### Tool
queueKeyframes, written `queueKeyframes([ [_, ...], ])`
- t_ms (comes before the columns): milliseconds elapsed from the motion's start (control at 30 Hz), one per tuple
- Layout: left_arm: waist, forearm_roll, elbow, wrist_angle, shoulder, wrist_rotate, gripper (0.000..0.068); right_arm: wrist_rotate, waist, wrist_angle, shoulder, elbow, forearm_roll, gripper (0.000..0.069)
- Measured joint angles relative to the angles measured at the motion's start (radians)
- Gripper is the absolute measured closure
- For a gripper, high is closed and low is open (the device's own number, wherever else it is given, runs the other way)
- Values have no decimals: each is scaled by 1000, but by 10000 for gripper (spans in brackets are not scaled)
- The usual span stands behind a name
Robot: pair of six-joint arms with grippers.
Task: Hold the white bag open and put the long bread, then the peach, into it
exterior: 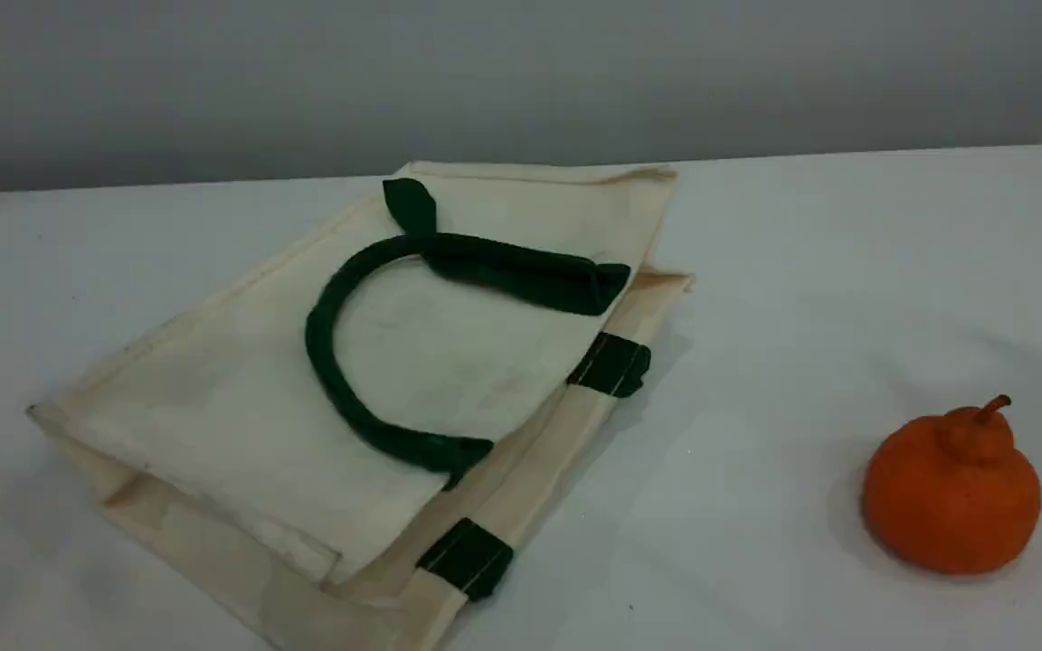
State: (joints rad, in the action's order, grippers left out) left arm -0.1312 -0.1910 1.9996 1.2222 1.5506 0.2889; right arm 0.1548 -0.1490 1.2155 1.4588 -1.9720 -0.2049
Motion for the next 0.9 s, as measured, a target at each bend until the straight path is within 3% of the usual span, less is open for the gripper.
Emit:
queueKeyframes([
  [100, 0, 43, -40, 1, -68, -15, 114, -37, 0, 6, -89, 9, 41, 164],
  [333, 0, 73, -189, 0, -250, -25, 114, -112, 0, 8, -300, 165, 102, 164],
  [900, 0, 79, -729, 0, -811, -128, 114, -181, 0, 7, -912, 702, 100, 164],
])
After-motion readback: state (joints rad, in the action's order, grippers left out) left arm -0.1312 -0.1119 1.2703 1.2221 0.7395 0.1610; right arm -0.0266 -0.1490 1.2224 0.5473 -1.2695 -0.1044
